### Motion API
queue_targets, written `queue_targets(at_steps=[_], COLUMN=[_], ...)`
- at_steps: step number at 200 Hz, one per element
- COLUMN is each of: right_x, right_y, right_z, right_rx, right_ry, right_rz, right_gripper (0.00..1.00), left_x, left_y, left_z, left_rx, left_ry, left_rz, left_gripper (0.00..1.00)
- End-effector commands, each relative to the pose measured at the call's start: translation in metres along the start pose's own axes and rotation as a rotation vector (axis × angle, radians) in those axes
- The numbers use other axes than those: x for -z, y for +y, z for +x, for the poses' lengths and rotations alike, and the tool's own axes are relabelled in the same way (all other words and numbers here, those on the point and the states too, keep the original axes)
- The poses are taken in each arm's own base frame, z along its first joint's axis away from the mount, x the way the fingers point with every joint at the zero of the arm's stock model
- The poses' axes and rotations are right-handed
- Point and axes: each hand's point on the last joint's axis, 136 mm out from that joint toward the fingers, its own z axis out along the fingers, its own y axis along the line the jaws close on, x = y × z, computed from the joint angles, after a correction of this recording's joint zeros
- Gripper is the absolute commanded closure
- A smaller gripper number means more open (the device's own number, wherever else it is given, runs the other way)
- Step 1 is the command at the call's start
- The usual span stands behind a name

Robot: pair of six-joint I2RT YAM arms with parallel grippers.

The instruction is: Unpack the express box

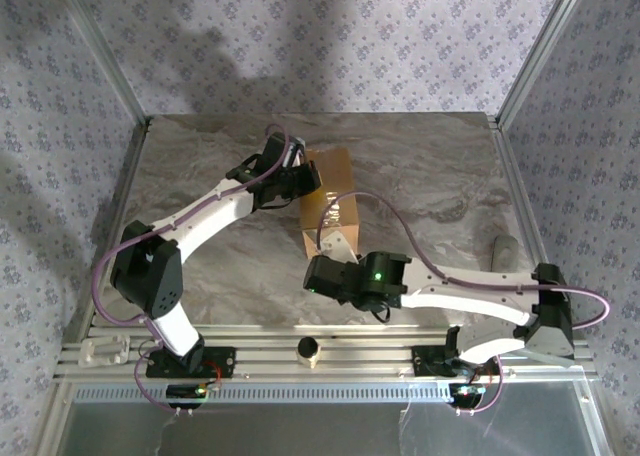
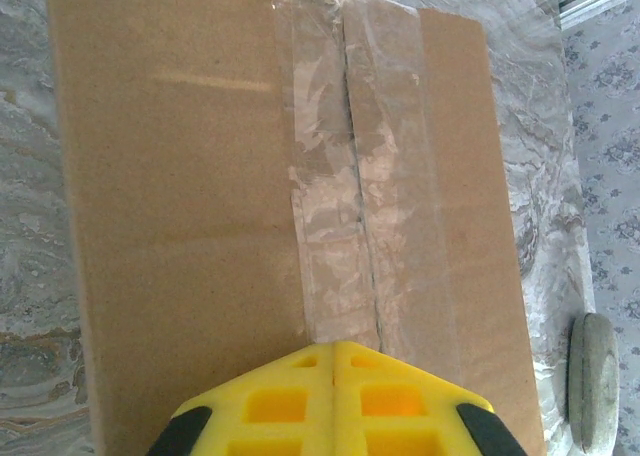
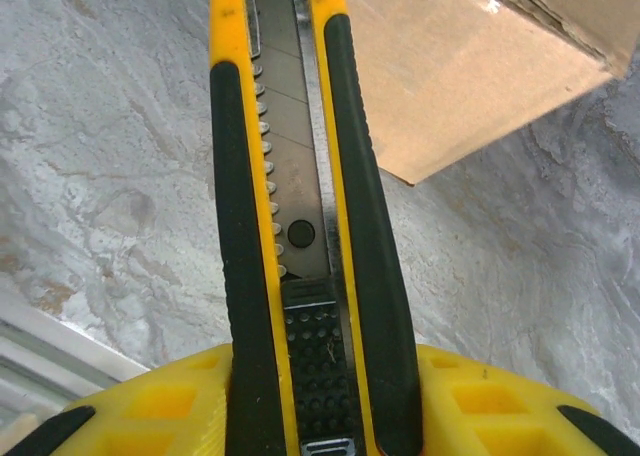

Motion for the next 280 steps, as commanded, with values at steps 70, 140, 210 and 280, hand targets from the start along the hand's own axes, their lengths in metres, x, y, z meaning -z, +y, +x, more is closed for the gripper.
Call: queue_targets(at_steps=[70,140,210,280], right_x=[0.007,0.014,-0.034,-0.092], right_y=[-0.040,-0.076,-0.140,-0.148], right_z=[0.015,-0.007,-0.037,-0.056], right_rx=[-0.229,-0.328,-0.483,-0.552], right_ry=[-0.019,-0.127,-0.103,-0.132], right_rz=[0.051,0.073,0.049,0.055], right_gripper=[1.00,1.00,1.00,1.00], left_x=[0.006,0.041,0.057,0.024], left_y=[-0.022,-0.023,0.039,0.067], left_z=[-0.004,-0.024,-0.022,-0.019], left_rx=[-0.014,-0.016,0.116,0.134], left_ry=[0.029,0.001,-0.064,-0.036], left_rz=[0.085,0.094,-0.040,-0.099], left_gripper=[0.97,0.97,0.97,0.97])
